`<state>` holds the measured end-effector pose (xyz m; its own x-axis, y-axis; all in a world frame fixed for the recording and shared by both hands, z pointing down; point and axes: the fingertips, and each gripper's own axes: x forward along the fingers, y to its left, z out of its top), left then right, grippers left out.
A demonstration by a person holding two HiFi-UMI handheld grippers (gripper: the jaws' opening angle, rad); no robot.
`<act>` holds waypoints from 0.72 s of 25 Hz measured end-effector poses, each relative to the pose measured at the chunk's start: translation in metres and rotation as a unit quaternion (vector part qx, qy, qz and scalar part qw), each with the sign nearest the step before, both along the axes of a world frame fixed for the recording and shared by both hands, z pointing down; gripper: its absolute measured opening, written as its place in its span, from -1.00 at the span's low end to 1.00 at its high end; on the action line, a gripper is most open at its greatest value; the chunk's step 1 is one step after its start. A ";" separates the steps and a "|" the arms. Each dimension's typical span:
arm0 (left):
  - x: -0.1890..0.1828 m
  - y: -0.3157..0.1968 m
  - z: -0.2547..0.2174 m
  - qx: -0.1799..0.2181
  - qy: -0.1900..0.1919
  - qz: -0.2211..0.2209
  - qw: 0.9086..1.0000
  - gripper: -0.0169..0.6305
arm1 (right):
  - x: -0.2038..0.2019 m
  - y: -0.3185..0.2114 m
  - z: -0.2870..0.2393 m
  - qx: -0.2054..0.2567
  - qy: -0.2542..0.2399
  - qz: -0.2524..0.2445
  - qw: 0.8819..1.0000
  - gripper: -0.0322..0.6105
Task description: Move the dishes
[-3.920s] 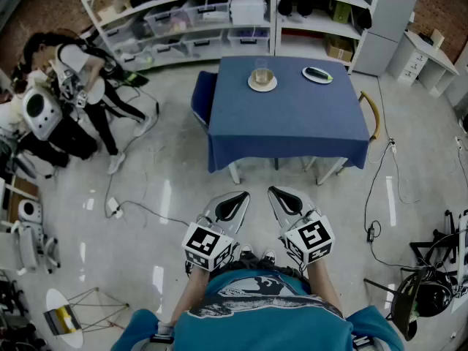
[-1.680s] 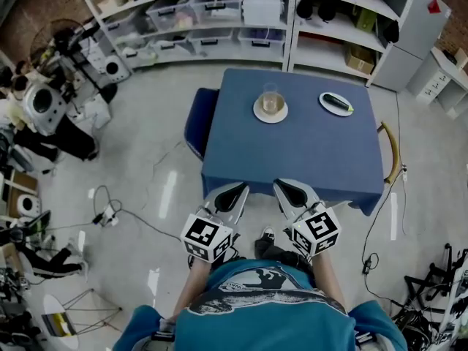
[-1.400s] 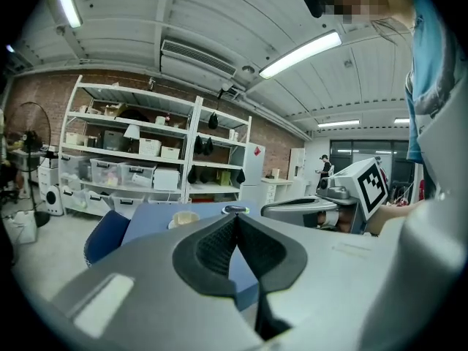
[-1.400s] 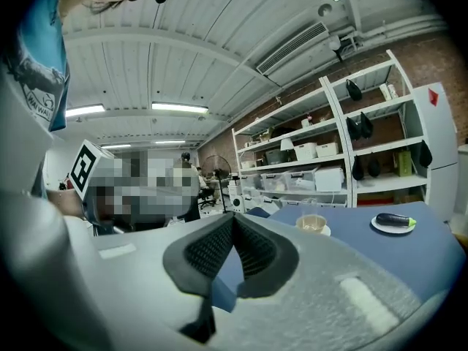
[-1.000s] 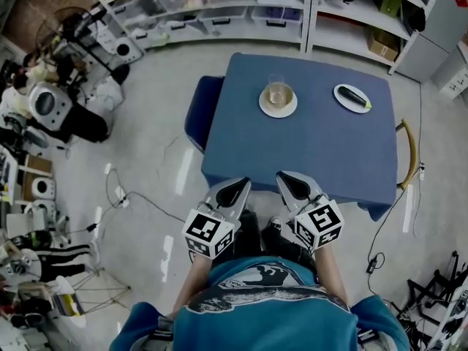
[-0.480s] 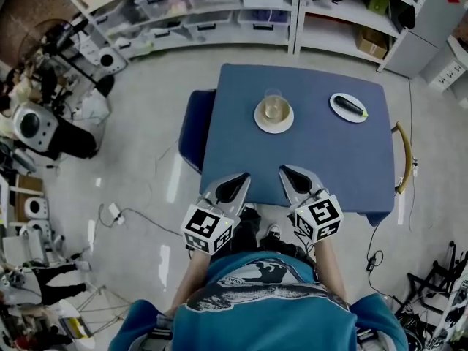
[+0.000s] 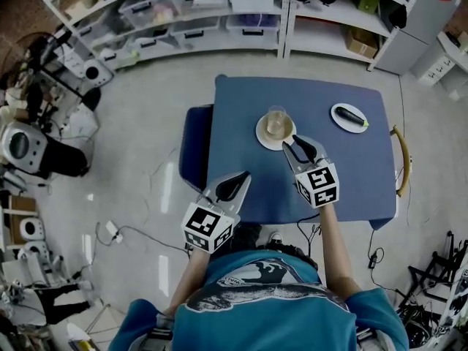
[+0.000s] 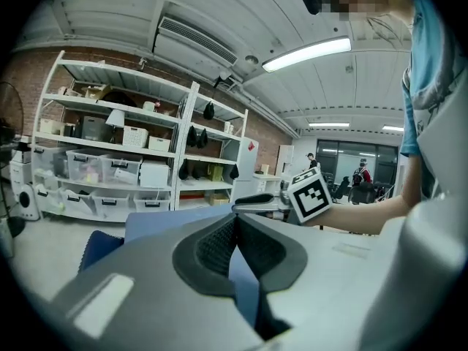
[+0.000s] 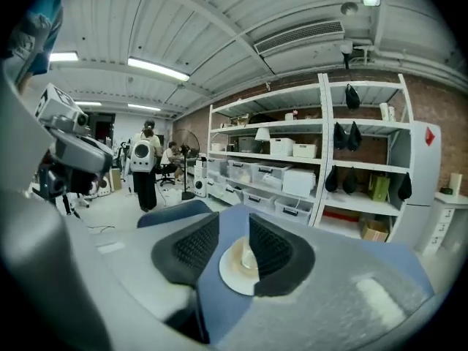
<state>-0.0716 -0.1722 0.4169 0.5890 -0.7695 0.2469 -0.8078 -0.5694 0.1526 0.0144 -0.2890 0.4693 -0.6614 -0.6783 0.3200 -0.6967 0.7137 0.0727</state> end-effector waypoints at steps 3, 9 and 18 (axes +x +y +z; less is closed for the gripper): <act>-0.002 -0.006 0.005 -0.006 0.001 0.010 1.000 -0.91 | -0.003 -0.037 0.021 -0.018 0.029 0.015 0.999 -0.20; -0.019 -0.018 0.013 -0.015 0.002 0.019 1.000 -0.91 | -0.022 -0.092 0.071 -0.070 0.078 0.023 0.994 0.17; -0.051 -0.022 0.021 -0.028 0.007 0.017 0.999 -0.91 | -0.039 -0.122 0.114 -0.115 0.086 0.045 0.989 0.12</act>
<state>-0.1228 -0.1943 0.4379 0.6188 -0.7333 0.2816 -0.7853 -0.5873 0.1962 -0.0241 -0.4110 0.5834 -0.5247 -0.6277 0.5750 -0.7492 0.6613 0.0381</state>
